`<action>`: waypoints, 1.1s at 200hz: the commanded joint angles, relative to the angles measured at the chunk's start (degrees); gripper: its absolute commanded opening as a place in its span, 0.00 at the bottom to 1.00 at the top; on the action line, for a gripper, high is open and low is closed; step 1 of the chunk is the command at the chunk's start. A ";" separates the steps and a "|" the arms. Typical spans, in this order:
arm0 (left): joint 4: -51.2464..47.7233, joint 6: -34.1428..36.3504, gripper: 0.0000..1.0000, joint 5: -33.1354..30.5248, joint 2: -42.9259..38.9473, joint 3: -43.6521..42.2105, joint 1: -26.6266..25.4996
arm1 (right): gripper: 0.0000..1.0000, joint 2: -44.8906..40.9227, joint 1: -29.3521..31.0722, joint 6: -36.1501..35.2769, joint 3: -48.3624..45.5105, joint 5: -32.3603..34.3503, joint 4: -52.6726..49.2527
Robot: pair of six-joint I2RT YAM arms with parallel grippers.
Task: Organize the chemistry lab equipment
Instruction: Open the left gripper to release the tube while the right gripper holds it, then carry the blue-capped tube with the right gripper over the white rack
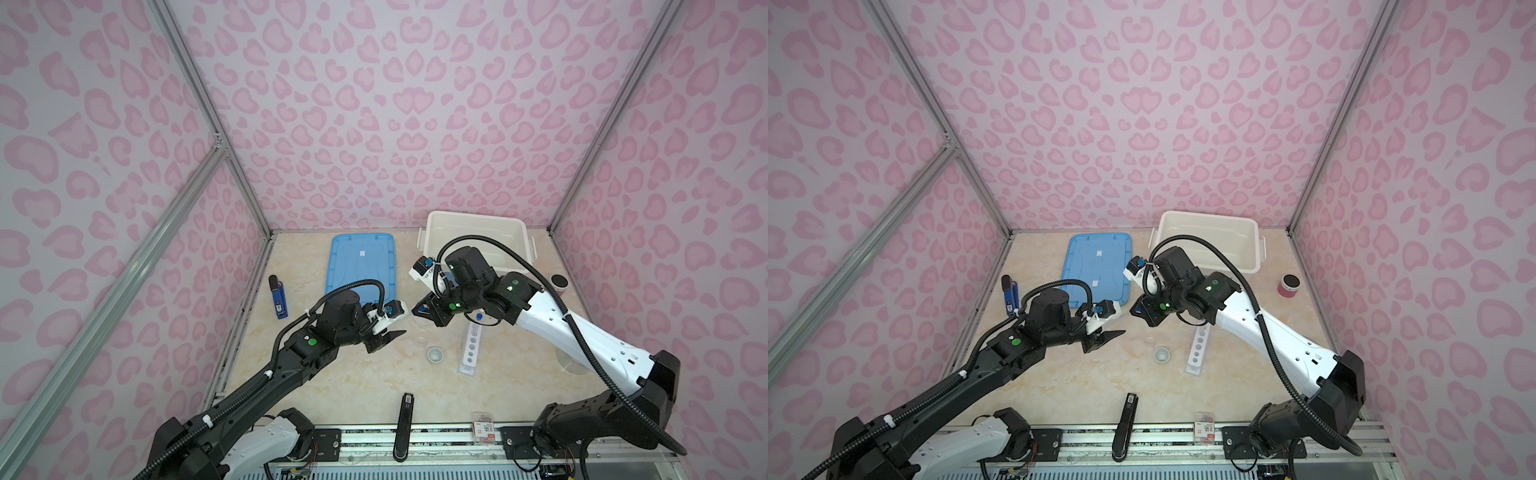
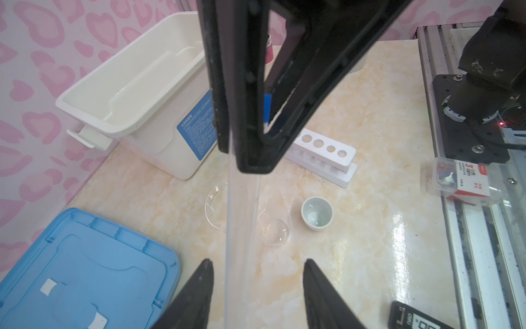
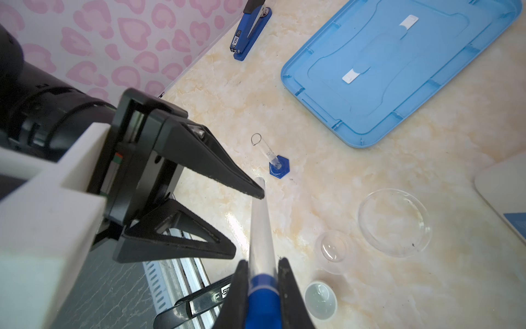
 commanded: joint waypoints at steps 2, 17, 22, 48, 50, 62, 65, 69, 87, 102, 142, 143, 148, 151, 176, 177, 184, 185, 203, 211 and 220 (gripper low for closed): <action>3.24 -0.66 0.61 -0.18 -0.72 -0.45 0.02 | 0.11 -0.12 0.05 -0.42 0.76 2.35 -3.22; 3.65 -0.88 0.63 -0.35 -0.93 -0.45 0.02 | 0.11 -0.70 -0.01 -0.89 1.44 4.66 -6.12; 3.76 -0.99 0.63 -0.32 -1.01 -0.45 0.02 | 0.11 -0.85 -0.10 -0.98 1.58 5.16 -6.93; 4.43 -1.49 0.64 0.07 -0.84 -0.45 0.10 | 0.11 -2.38 -0.43 -0.84 2.16 7.75 -10.77; 4.52 -1.57 0.64 0.21 -0.82 -0.42 0.10 | 0.11 -2.50 -0.39 -0.78 2.19 8.03 -11.03; 4.84 -1.88 0.64 0.53 -0.75 -0.45 0.10 | 0.11 -3.09 -0.46 -0.64 2.43 9.20 -12.67; 4.87 -1.93 0.64 0.62 -0.75 -0.45 0.10 | 0.11 -3.23 -0.48 -0.56 2.43 9.46 -13.05; 5.00 -1.97 0.64 0.63 -0.75 -0.45 0.10 | 0.11 -3.40 -0.54 -0.50 2.42 9.68 -13.56; 5.34 -2.06 0.64 0.58 -0.93 -0.69 0.10 | 0.11 -4.31 -0.55 -0.05 2.41 10.82 -15.83; 5.63 -2.24 0.64 0.62 -0.97 -0.80 0.10 | 0.11 -5.08 -0.59 0.25 2.34 11.90 -17.47; 5.90 -2.67 0.64 1.50 -0.66 -0.80 0.12 | 0.11 -6.56 -0.55 1.26 2.39 14.03 -20.47; 5.90 -2.67 0.64 1.48 -0.66 -0.84 0.11 | 0.11 -6.57 -0.55 1.28 2.37 14.08 -20.55; 5.98 -2.68 0.64 1.46 -0.75 -0.93 0.15 | 0.11 -6.80 -0.50 1.44 2.34 14.34 -20.91; 6.11 -2.68 0.64 1.34 -0.75 -1.01 0.15 | 0.11 -6.84 -0.59 1.51 2.27 14.42 -21.17; 7.02 -2.94 0.64 1.33 -0.76 -1.93 0.19 | 0.11 -7.48 -0.57 2.46 2.26 16.42 -23.93; 7.07 -2.94 0.64 1.35 -0.76 -1.98 0.19 | 0.11 -7.52 -0.56 2.54 2.26 16.55 -24.04; 7.12 -2.99 0.64 1.46 -0.67 -2.09 0.16 | 0.11 -7.85 -0.59 3.03 2.09 17.66 -25.05; 7.13 -3.05 0.64 1.46 -0.67 -2.10 0.13 | 0.11 -7.92 -0.57 3.08 2.09 17.83 -25.17; 7.38 -3.21 0.64 1.65 -0.65 -2.14 0.19 | 0.11 -9.66 -0.92 4.37 1.29 20.03 -26.65; 7.34 -3.21 0.64 1.64 -0.63 -2.12 0.18 | 0.11 -10.55 -1.43 4.90 0.59 20.35 -26.79; 7.56 -3.29 0.64 1.79 -0.60 -2.20 0.15 | 0.11 -11.53 -1.96 5.48 -0.57 20.70 -26.88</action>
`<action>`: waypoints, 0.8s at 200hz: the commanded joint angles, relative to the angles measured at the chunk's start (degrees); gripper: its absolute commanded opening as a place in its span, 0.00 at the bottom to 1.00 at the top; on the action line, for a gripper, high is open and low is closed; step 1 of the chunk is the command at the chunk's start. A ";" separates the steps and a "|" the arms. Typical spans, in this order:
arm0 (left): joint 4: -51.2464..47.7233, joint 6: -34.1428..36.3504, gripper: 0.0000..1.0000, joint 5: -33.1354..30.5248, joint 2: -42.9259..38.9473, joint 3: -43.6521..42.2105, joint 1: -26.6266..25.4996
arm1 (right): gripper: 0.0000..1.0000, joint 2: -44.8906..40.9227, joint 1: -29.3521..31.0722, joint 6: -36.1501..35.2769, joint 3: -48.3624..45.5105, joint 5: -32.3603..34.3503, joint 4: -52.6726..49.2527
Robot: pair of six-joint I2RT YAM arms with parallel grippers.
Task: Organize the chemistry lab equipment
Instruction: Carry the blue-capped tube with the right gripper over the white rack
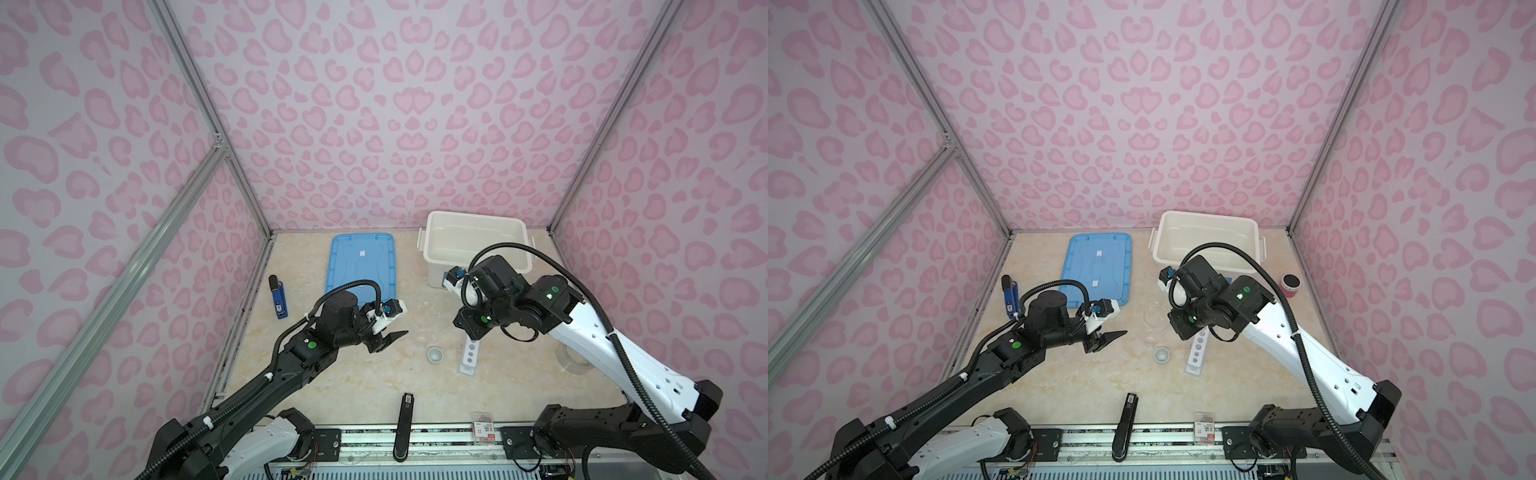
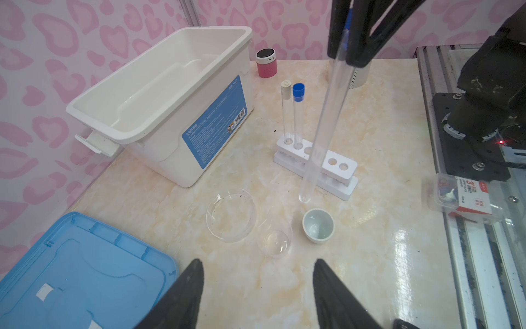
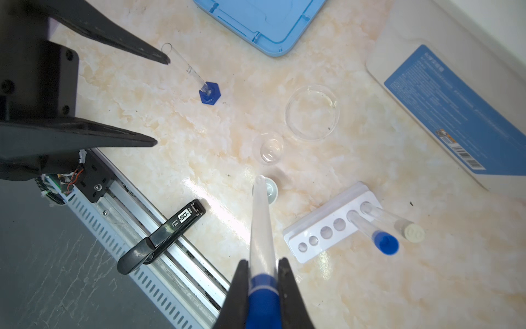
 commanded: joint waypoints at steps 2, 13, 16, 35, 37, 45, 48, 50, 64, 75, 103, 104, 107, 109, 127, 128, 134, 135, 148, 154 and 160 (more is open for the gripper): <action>2.93 -0.72 0.64 1.17 0.01 -0.19 0.03 | 0.11 -1.96 -0.95 2.60 -2.16 3.56 -2.64; 2.97 -0.80 0.63 1.24 -0.02 -0.27 0.08 | 0.11 -2.97 -1.19 3.29 -3.33 3.80 -2.64; 2.98 -0.80 0.63 1.20 -0.03 -0.28 0.08 | 0.11 -3.11 -1.24 3.46 -3.68 3.89 -2.64; 3.05 -0.94 0.63 1.37 0.22 -0.20 0.08 | 0.11 -4.00 -1.27 4.51 -4.93 5.23 -3.25; 3.06 -0.97 0.63 1.44 0.23 -0.20 0.06 | 0.11 -4.06 -1.28 4.54 -4.95 5.45 -3.36; 3.06 -0.98 0.63 1.55 0.32 -0.16 0.06 | 0.11 -4.19 -1.23 4.80 -5.09 6.23 -3.83; 3.06 -0.94 0.63 1.66 0.40 -0.11 0.00 | 0.11 -4.26 -1.33 4.89 -5.19 6.48 -3.93; 3.04 -0.90 0.63 1.64 0.41 -0.11 0.06 | 0.11 -4.28 -1.36 4.97 -5.23 6.64 -4.02; 3.06 -0.98 0.63 1.72 0.41 -0.19 0.08 | 0.11 -4.53 -1.50 5.24 -5.38 7.69 -4.56; 3.06 -1.06 0.63 1.68 0.44 -0.25 0.03 | 0.11 -4.80 -1.85 5.48 -5.92 8.43 -4.57; 3.02 -0.99 0.63 1.47 0.24 -0.37 0.03 | 0.11 -5.21 -3.11 5.66 -7.06 9.37 -4.74; 3.04 -0.99 0.63 1.46 0.28 -0.37 0.01 | 0.11 -5.19 -3.20 5.73 -7.08 9.41 -4.75; 2.99 -0.98 0.63 1.46 0.24 -0.37 0.01 | 0.11 -5.17 -3.32 5.79 -7.09 9.56 -4.79; 2.96 -0.98 0.63 1.51 0.28 -0.37 0.02 | 0.11 -5.17 -3.35 5.81 -7.07 9.65 -4.83; 3.00 -0.98 0.63 1.55 0.32 -0.46 0.01 | 0.11 -4.99 -3.74 5.79 -7.19 9.80 -4.71; 2.99 -0.98 0.63 1.55 0.32 -0.50 0.00 | 0.11 -4.99 -3.74 5.80 -7.19 9.80 -4.73; 2.96 -0.98 0.63 1.50 0.39 -0.46 0.00 | 0.11 -4.84 -3.78 5.72 -7.25 10.01 -4.82; 2.97 -0.98 0.63 1.52 0.40 -0.50 0.04 | 0.11 -4.82 -3.81 5.68 -7.22 10.04 -4.87; 3.05 -0.98 0.63 1.55 0.33 -0.50 0.00 | 0.11 -4.51 -4.00 5.76 -7.36 10.80 -5.10; 3.14 -0.98 0.63 1.56 0.32 -0.46 0.05 | 0.11 -4.40 -4.13 5.72 -7.26 11.04 -5.05; 3.15 -1.04 0.63 1.55 0.41 -0.47 0.01 | 0.11 -4.25 -4.31 5.72 -7.22 11.20 -5.10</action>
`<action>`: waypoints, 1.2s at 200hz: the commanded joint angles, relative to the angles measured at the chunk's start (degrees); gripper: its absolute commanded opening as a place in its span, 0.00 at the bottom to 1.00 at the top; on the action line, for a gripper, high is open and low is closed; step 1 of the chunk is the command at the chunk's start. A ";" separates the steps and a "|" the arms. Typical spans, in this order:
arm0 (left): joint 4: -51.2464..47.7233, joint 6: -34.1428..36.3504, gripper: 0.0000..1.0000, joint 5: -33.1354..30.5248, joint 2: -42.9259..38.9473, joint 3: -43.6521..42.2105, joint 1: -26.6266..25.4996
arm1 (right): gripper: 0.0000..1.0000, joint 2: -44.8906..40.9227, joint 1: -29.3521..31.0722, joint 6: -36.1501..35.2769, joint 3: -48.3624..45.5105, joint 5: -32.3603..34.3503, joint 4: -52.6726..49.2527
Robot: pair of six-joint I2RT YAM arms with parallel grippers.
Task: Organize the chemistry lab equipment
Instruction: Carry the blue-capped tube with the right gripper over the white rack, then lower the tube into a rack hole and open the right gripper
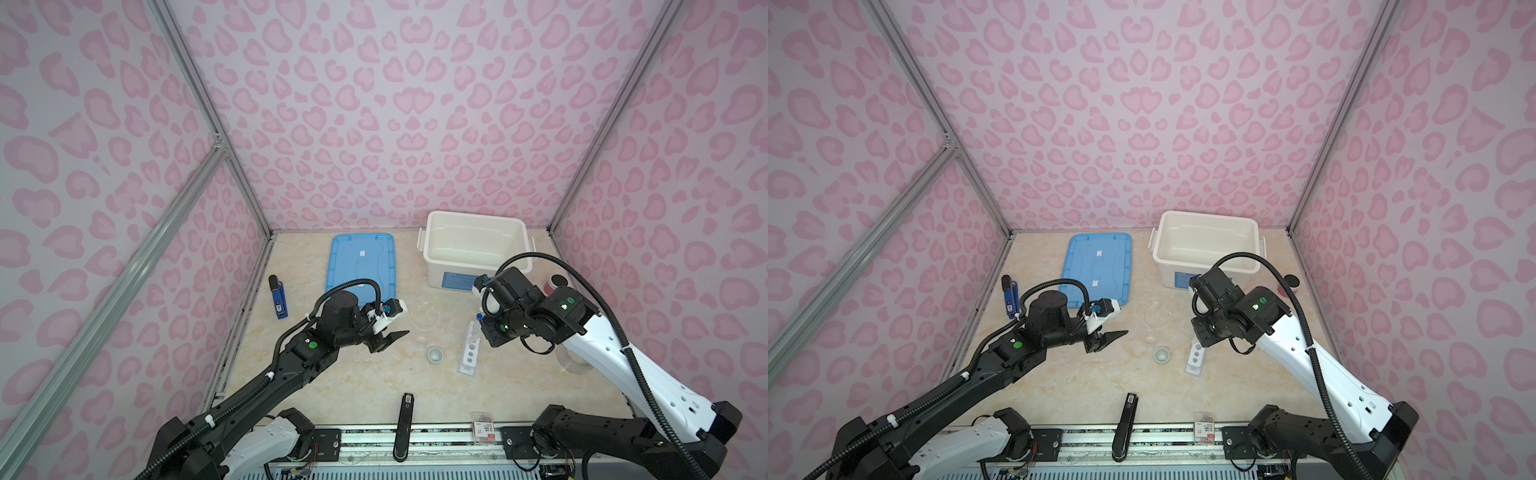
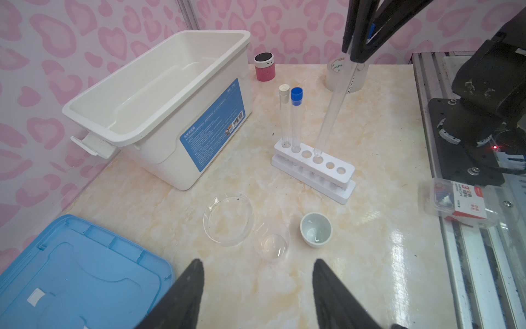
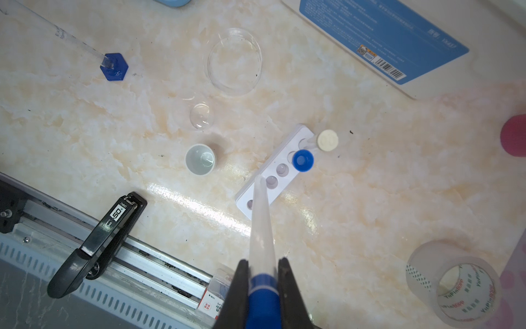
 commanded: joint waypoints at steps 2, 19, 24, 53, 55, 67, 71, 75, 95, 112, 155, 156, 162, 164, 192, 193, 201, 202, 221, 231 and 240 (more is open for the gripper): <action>1.64 -0.19 0.63 0.85 0.10 -0.09 -0.02 | 0.11 0.60 -0.30 0.19 -0.20 2.14 -0.69; 1.64 -0.25 0.63 0.92 0.13 -0.11 -0.02 | 0.11 1.10 -0.57 -0.12 -0.03 2.08 -0.60; 1.62 -0.22 0.63 0.85 0.13 -0.09 0.00 | 0.11 1.34 -0.60 -0.25 0.08 2.21 -0.74; 1.73 -0.18 0.63 0.78 0.04 -0.22 0.03 | 0.11 2.59 -0.78 -0.45 -0.17 3.47 -1.00; 1.73 -0.17 0.63 0.83 0.04 -0.25 0.05 | 0.11 2.67 -0.83 -0.46 -0.10 3.57 -0.96; 1.72 -0.17 0.63 0.67 0.13 -0.26 0.01 | 0.11 3.00 -0.98 -0.57 -0.10 3.76 -0.45; 1.73 -0.17 0.63 0.70 0.13 -0.26 0.01 | 0.11 3.13 -1.00 -0.62 -0.16 3.79 -0.29; 1.67 -0.17 0.63 0.76 0.13 -0.25 0.04 | 0.11 3.10 -1.06 -0.70 -0.36 3.77 -0.09; 1.73 -0.08 0.63 0.76 0.13 -0.28 0.06 | 0.11 3.69 -1.49 -0.82 -0.66 3.96 0.48; 1.62 0.07 0.63 0.76 0.29 -0.26 0.05 | 0.11 4.10 -1.69 -1.03 -0.78 3.90 1.22; 1.62 0.18 0.63 0.81 0.46 -0.26 0.03 | 0.11 5.25 -1.88 -1.50 -1.93 3.80 2.91; 1.59 0.18 0.63 0.79 0.47 -0.26 0.00 | 0.11 5.31 -1.92 -1.48 -1.93 3.80 2.96; 1.56 0.18 0.63 0.86 0.56 -0.28 0.04 | 0.11 5.44 -1.96 -1.55 -1.94 3.67 3.09; 1.58 0.18 0.63 0.85 0.61 -0.27 0.06 | 0.11 5.51 -1.96 -1.67 -1.91 3.64 3.14; 1.63 0.27 0.62 0.76 0.65 -0.17 0.06 | 0.11 6.47 -2.09 -2.27 -1.41 3.49 2.83; 1.64 0.27 0.62 0.76 0.70 -0.17 0.06 | 0.11 6.53 -2.11 -2.30 -1.40 3.52 2.83; 1.64 0.27 0.62 0.84 0.78 -0.09 0.06 | 0.11 6.81 -2.16 -2.37 -1.47 3.43 2.75; 1.60 0.27 0.62 0.80 0.81 -0.09 0.06 | 0.11 6.83 -2.19 -2.35 -1.43 3.40 2.74; 1.64 0.27 0.62 0.77 0.83 -0.17 0.06 | 0.11 7.42 -2.46 -2.77 -1.44 3.29 2.48; 1.56 0.27 0.62 0.69 0.83 -0.17 0.06 | 0.11 7.79 -2.63 -2.94 -1.48 3.29 2.39; 1.58 0.27 0.62 0.78 0.83 -0.17 0.06 | 0.11 8.11 -2.83 -3.19 -1.63 3.18 2.46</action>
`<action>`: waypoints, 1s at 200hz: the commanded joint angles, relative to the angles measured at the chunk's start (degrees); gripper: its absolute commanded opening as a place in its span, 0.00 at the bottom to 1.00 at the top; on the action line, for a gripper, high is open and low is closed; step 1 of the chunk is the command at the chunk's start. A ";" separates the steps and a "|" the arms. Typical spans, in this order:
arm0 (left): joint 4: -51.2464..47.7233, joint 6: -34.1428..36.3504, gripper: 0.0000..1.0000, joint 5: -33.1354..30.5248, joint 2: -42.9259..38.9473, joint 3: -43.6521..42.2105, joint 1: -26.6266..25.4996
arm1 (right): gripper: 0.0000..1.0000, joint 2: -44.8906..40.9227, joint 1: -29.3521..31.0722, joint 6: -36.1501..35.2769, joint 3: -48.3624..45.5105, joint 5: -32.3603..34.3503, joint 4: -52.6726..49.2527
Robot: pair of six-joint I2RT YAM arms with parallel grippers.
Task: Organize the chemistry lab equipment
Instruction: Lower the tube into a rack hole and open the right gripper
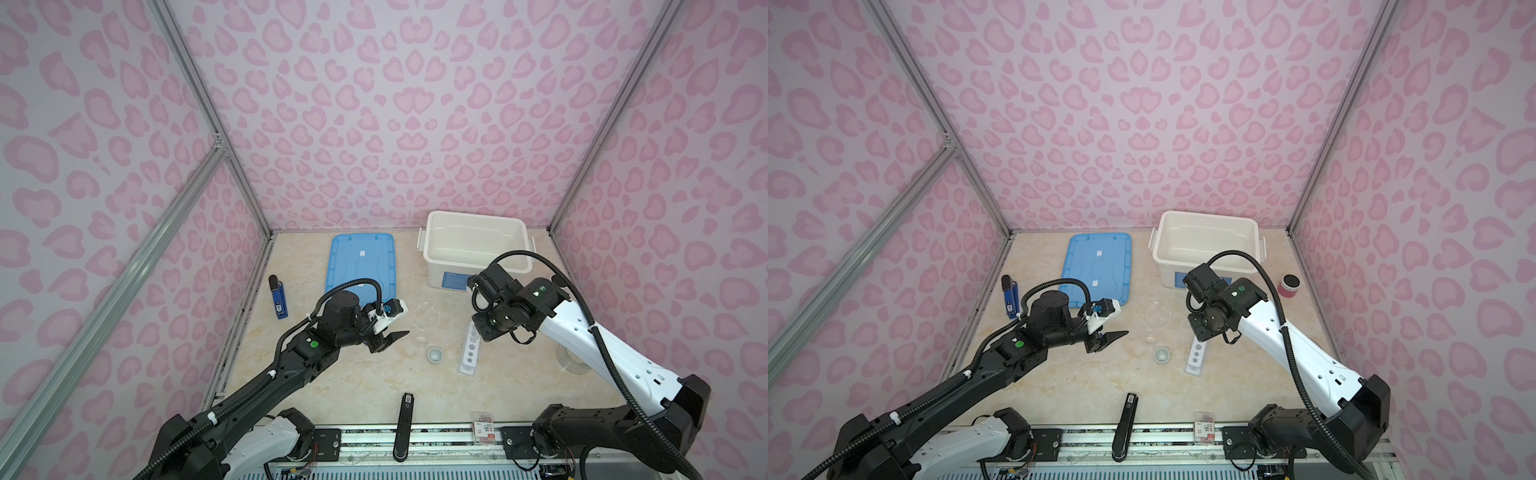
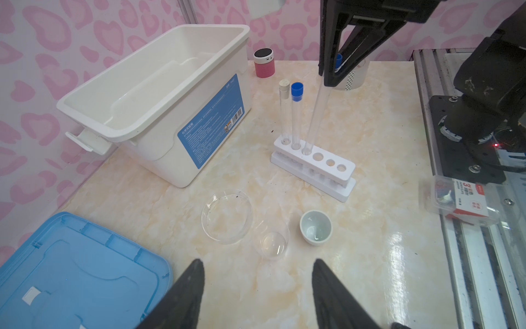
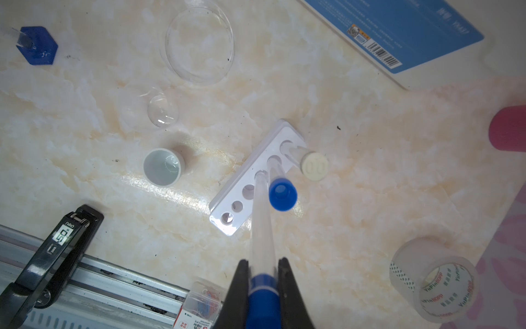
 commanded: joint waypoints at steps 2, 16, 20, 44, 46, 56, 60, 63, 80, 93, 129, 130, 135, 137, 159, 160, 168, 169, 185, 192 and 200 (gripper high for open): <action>1.47 0.25 0.62 0.72 0.09 -0.02 0.02 | 0.11 0.86 -0.39 -1.13 -0.12 0.33 0.27; 1.47 0.25 0.62 0.68 0.13 -0.02 0.02 | 0.11 1.26 -0.39 -1.26 -0.67 0.21 0.85; 1.51 0.31 0.62 0.69 0.09 -0.10 0.02 | 0.11 1.37 -0.43 -1.25 -0.79 0.18 1.05; 1.43 0.34 0.62 0.50 0.17 -0.11 0.02 | 0.11 2.15 -0.54 -1.55 -1.00 0.00 1.59; 1.38 0.34 0.62 0.50 0.17 -0.11 0.02 | 0.11 2.25 -0.56 -1.59 -0.97 -0.13 1.61; 1.40 0.38 0.62 0.59 0.25 -0.11 0.02 | 0.11 2.41 -0.64 -1.68 -0.97 -0.21 1.78; 1.40 0.34 0.62 0.61 0.30 -0.11 0.02 | 0.11 2.53 -0.65 -1.77 -0.98 -0.20 1.85; 1.40 0.35 0.62 0.59 0.34 -0.11 0.02 | 0.11 2.54 -0.63 -1.82 -1.06 -0.26 1.87; 1.38 0.42 0.62 0.50 0.44 -0.11 0.02 | 0.11 2.74 -0.81 -1.96 -1.20 -0.37 2.14; 1.38 0.40 0.62 0.59 0.52 -0.11 0.02 | 0.11 2.80 -0.92 -1.97 -1.48 -0.52 2.39; 1.45 0.34 0.62 0.59 0.61 -0.16 0.02 | 0.11 2.88 -1.12 -1.95 -2.25 -0.98 2.97; 1.44 0.33 0.62 0.63 0.61 -0.18 0.02 | 0.11 2.91 -1.11 -1.95 -2.31 -0.97 2.99; 1.41 0.33 0.62 0.61 0.61 -0.19 0.02 | 0.11 2.93 -1.11 -1.95 -2.44 -1.07 3.02; 1.40 0.33 0.62 0.64 0.61 -0.19 0.02 | 0.11 2.91 -1.10 -1.95 -2.52 -1.06 3.02; 1.49 0.34 0.62 0.60 0.70 -0.20 0.02 | 0.11 3.10 -1.09 -1.87 -2.88 -1.14 3.28; 1.50 0.34 0.63 0.64 0.70 -0.20 0.02 | 0.11 3.10 -1.09 -1.87 -2.88 -1.14 3.28; 1.43 0.33 0.62 0.72 0.70 -0.20 0.02 | 0.12 3.18 -1.05 -1.96 -2.90 -1.32 3.41; 1.43 0.33 0.62 0.70 0.70 -0.20 0.02 | 0.12 3.17 -1.08 -1.91 -2.94 -1.36 3.45; 1.38 0.37 0.62 0.68 0.70 -0.20 0.02 | 0.13 3.28 -1.09 -1.95 -3.04 -1.41 3.46; 1.44 0.35 0.62 0.70 0.70 -0.20 0.02 | 0.14 3.29 -1.08 -1.89 -3.02 -1.41 3.47; 1.49 0.38 0.62 0.68 0.70 -0.20 0.02 | 0.14 3.27 -1.09 -1.93 -3.02 -1.41 3.46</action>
